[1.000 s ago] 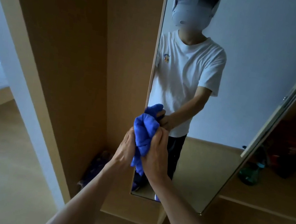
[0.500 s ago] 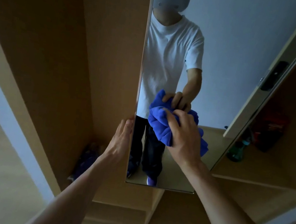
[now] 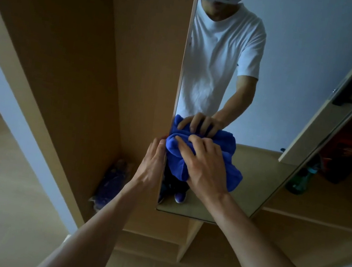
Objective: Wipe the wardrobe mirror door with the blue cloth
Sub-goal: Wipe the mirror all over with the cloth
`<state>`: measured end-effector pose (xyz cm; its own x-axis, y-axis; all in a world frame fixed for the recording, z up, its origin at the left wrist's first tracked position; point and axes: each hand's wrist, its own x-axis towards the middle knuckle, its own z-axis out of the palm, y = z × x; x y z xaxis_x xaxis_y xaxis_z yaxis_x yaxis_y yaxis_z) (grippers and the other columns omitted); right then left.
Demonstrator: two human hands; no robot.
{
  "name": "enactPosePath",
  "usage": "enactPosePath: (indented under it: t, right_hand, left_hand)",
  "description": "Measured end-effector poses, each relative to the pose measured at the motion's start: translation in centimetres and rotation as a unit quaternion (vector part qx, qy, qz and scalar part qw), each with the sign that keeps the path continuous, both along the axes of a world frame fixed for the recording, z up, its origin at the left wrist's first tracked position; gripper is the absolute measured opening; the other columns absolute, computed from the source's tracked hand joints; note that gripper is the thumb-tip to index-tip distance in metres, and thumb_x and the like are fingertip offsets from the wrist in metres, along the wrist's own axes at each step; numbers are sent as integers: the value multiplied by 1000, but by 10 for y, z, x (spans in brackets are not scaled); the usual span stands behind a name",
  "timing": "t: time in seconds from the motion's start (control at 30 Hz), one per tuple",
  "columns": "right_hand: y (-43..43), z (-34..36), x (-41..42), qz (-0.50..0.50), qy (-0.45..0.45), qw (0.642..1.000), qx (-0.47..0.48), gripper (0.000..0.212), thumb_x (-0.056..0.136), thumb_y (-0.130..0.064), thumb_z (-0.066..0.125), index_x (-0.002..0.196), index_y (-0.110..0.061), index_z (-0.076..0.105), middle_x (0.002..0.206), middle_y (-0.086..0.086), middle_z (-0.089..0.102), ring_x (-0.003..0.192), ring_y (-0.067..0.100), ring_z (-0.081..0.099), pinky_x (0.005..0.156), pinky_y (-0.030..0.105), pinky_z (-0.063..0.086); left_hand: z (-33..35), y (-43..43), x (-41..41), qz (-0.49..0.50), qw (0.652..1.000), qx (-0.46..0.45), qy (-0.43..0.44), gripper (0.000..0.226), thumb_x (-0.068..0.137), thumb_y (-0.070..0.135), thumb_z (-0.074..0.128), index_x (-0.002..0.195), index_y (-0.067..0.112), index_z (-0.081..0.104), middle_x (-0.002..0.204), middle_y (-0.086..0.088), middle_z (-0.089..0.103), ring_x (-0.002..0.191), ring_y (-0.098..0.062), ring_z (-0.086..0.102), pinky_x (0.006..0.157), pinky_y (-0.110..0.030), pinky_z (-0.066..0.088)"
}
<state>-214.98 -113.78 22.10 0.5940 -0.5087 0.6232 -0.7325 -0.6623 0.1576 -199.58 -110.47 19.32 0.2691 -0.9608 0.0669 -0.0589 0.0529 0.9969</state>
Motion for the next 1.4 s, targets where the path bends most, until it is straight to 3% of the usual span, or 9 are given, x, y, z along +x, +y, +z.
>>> enactPosePath:
  t: [0.17, 0.43, 0.53, 0.6, 0.67, 0.73, 0.93, 1.27, 1.4]
  right_hand:
    - [-7, -2, -3, 14, 8, 1000, -5, 59, 82, -21, 75, 138, -18, 55, 123, 11, 57, 95, 30, 55, 82, 45, 47]
    - [-12, -7, -1, 14, 20, 1000, -17, 58, 85, -39, 70, 137, -21, 53, 119, 7, 54, 95, 27, 50, 82, 42, 42]
    - [-14, -11, 1, 15, 16, 999, -33, 53, 86, -39, 66, 135, -22, 54, 118, 6, 54, 96, 28, 50, 82, 42, 41]
    - [-15, -14, 1, 20, 11, 999, -48, 49, 85, -37, 65, 131, -21, 56, 114, 7, 55, 95, 30, 50, 80, 44, 41]
    - [-16, -16, 1, 22, 8, 998, -63, 47, 85, -37, 59, 129, -21, 58, 113, 7, 55, 95, 30, 50, 80, 45, 42]
    - [-17, -18, 1, 16, 11, 997, -81, 43, 85, -34, 56, 127, -22, 59, 114, 6, 55, 95, 29, 49, 80, 46, 42]
    - [-14, -23, 0, 24, 8, 995, -101, 42, 80, -19, 53, 122, -19, 59, 113, 3, 52, 100, 28, 48, 81, 44, 45]
    - [-23, -31, -1, 53, -10, 989, -139, 18, 78, -22, 61, 93, -19, 52, 105, 0, 50, 95, 27, 50, 53, 28, 22]
    - [-20, -30, 0, 52, -7, 992, -110, 22, 79, -16, 58, 80, -27, 39, 101, -3, 44, 93, 24, 46, 57, 31, 27]
  left_hand:
    - [-7, -2, -2, 13, 1000, 7, 12, 42, 100, 67, 30, 119, 44, 59, 129, 3, 63, 124, -22, 59, 108, -54, 45]
    - [-23, -2, -3, 19, 998, -55, -4, 53, 101, 59, 28, 122, 22, 59, 129, -11, 61, 123, -29, 58, 109, -55, 43]
    - [-36, -5, -4, 34, 997, -69, -7, 45, 103, 61, 28, 121, 38, 61, 130, 10, 63, 124, -15, 58, 110, -50, 42]
    - [-44, -7, -5, 48, 995, -84, -18, 33, 103, 61, 29, 104, 58, 62, 113, 31, 64, 113, 0, 60, 105, -45, 45]
    - [-51, -10, -6, 51, 993, -110, -15, 31, 101, 64, 31, 105, 61, 61, 116, 35, 63, 115, 1, 61, 105, -46, 46]
    - [-59, -13, -6, 54, 989, -138, -15, 41, 99, 66, 33, 122, 45, 61, 137, 23, 59, 127, -12, 59, 109, -53, 46]
    - [-76, -15, -6, 64, 975, -209, -36, 42, 100, 58, 37, 114, 27, 61, 117, -6, 68, 111, -28, 64, 101, -54, 50]
    - [-98, -31, -5, 95, 948, -297, -70, 52, 96, 57, 37, 108, 12, 58, 112, -20, 63, 107, -42, 62, 99, -62, 49]
    - [-102, -34, -5, 90, 941, -320, -60, 42, 103, 49, 37, 105, 15, 62, 109, -20, 65, 107, -43, 63, 98, -62, 51]
